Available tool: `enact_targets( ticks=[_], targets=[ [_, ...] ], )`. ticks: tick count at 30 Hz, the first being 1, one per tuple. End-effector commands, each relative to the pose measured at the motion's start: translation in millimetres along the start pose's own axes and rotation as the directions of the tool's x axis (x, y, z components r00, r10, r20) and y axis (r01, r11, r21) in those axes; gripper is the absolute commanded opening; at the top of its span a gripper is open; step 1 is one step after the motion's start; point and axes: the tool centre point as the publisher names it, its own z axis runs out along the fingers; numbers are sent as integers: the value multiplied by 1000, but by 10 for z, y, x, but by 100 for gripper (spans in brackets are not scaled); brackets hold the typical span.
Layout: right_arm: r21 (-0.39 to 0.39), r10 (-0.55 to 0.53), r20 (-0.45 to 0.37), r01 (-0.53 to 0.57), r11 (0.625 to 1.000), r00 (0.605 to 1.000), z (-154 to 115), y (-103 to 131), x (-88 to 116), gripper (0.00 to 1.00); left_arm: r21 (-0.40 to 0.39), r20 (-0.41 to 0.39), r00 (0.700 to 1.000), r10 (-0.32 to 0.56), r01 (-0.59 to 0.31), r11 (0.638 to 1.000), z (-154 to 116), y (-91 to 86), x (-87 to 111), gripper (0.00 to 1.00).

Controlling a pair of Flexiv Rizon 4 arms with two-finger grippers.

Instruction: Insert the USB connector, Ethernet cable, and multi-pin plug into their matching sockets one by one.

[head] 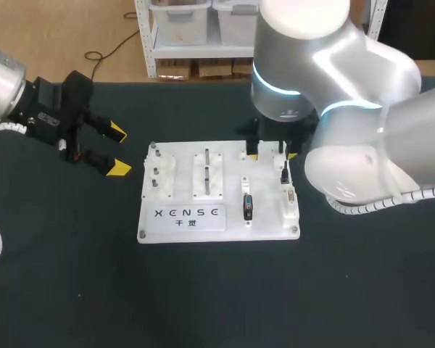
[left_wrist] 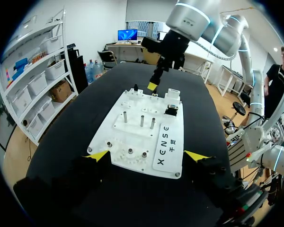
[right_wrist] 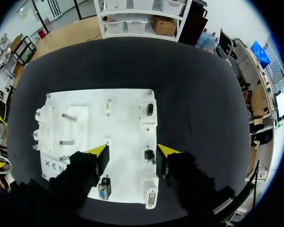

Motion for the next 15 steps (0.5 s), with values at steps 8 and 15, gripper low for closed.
enact_targets(
  ticks=[8,15],
  targets=[
    [-29,-23,-88,21,999,996,17,190,455,100,0,2,1000,2,-2,1000,2,3,6,100],
    [-36,-39,-139,34,999,990,109,303,631,100,0,2,1000,2,-2,1000,2,3,6,100]
  ],
)
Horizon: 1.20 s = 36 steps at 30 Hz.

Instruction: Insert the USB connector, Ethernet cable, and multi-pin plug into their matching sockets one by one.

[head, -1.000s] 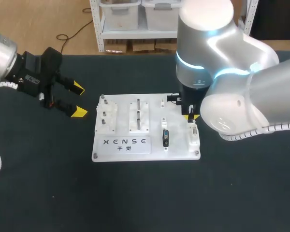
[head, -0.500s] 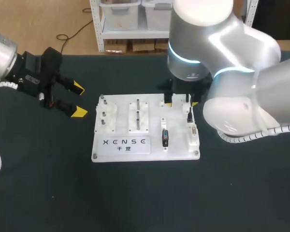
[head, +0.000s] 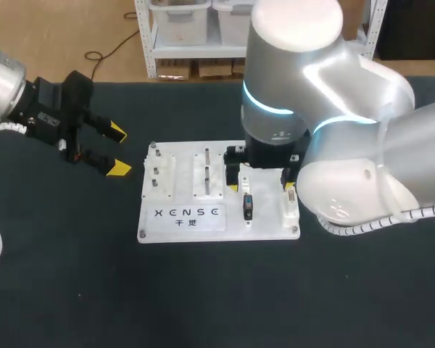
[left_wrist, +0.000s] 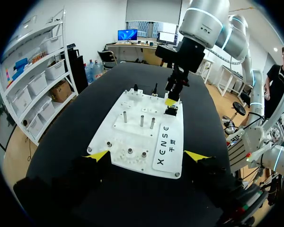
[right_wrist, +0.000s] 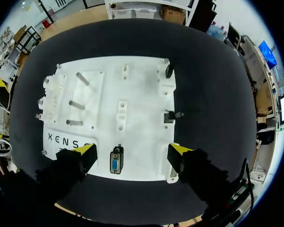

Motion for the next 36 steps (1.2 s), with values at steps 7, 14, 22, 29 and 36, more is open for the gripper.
enact_targets(
  ticks=[7,14,22,29,36],
  targets=[
    [4,-23,-50,23,1000,998,160,148,108,100,0,2,1000,2,-2,1000,2,3,6,100],
    [6,-40,-67,41,999,997,219,187,167,81,0,2,1000,2,-2,1000,2,3,6,100],
    [25,-83,-73,85,996,994,306,239,257,37,0,2,1000,2,-2,1000,2,3,6,100],
    [36,-84,-72,86,996,994,351,231,234,17,0,2,1000,2,-2,1000,2,3,6,100],
    [39,-77,-69,80,996,995,352,188,208,0,0,2,1000,2,-2,1000,2,3,6,100]
  ],
)
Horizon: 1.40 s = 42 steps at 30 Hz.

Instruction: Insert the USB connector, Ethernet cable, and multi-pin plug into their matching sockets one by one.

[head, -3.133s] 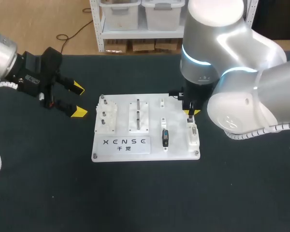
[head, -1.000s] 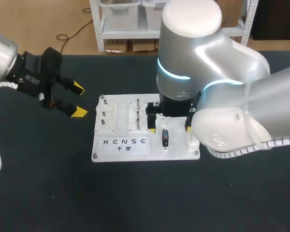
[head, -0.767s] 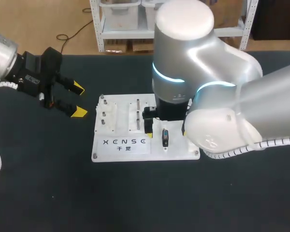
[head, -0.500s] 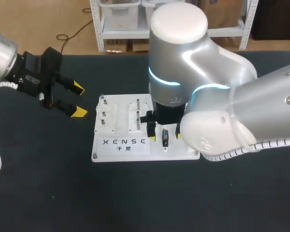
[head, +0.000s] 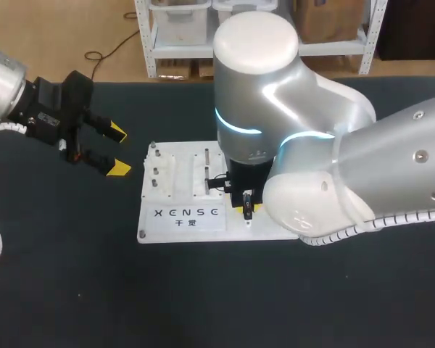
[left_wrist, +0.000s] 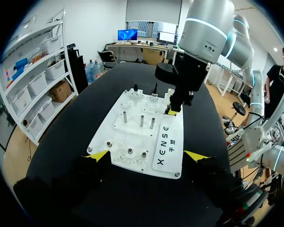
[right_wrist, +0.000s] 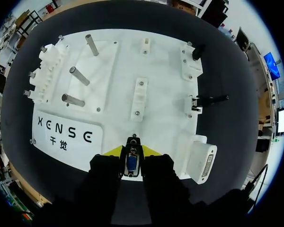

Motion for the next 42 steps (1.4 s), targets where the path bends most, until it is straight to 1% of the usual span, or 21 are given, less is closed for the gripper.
enact_targets(
  ticks=[1,9,15,19,23,27,33,42],
  targets=[
    [-2,4,7,-4,1000,1000,9,-30,-19,0,0,2,1000,2,-2,1000,2,3,6,100],
    [-28,5,46,-4,1000,999,-199,-95,-2,0,0,2,1000,2,-2,1000,2,3,6,100],
    [-56,29,83,-25,998,996,-415,-195,-40,0,0,2,1000,2,-2,1000,2,3,6,100],
    [-58,47,111,-41,997,993,-561,-312,-76,0,0,2,1000,2,-2,1000,2,3,6,100],
    [-42,69,136,-64,997,988,-652,-464,-88,0,0,2,1000,2,-2,1000,2,3,6,100],
    [-28,83,143,-80,996,986,-678,-592,-51,0,0,2,1000,2,-2,1000,2,3,6,100],
    [3,105,136,-106,994,985,-630,-748,33,0,0,2,1000,2,-2,1000,2,3,6,100],
    [13,113,128,-115,993,985,-553,-814,54,0,0,2,1000,2,-2,1000,2,3,6,100]
  ],
)
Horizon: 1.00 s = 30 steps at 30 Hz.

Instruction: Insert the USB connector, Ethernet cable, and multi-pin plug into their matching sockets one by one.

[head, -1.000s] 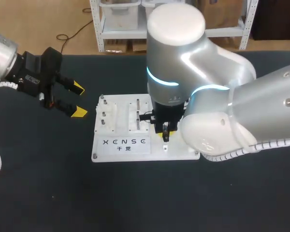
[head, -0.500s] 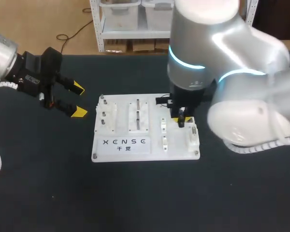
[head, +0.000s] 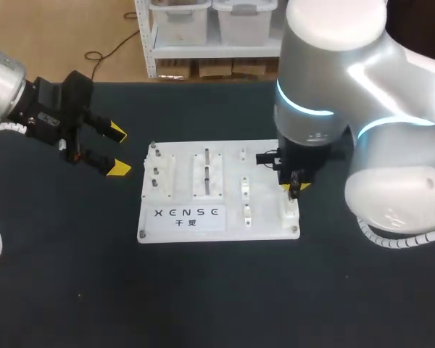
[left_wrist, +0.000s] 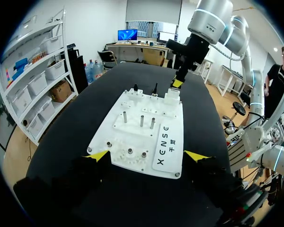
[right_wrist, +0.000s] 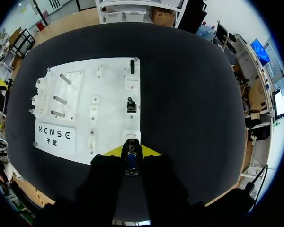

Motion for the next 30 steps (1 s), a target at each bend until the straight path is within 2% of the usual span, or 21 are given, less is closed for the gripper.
enact_targets(
  ticks=[1,30],
  targets=[
    [-1,1,19,-1,1000,1000,44,-12,12,0,0,2,1000,2,-2,1000,2,3,6,100],
    [-1,-15,-4,15,1000,1000,128,39,16,0,0,2,1000,2,-2,1000,2,3,6,100]
  ],
)
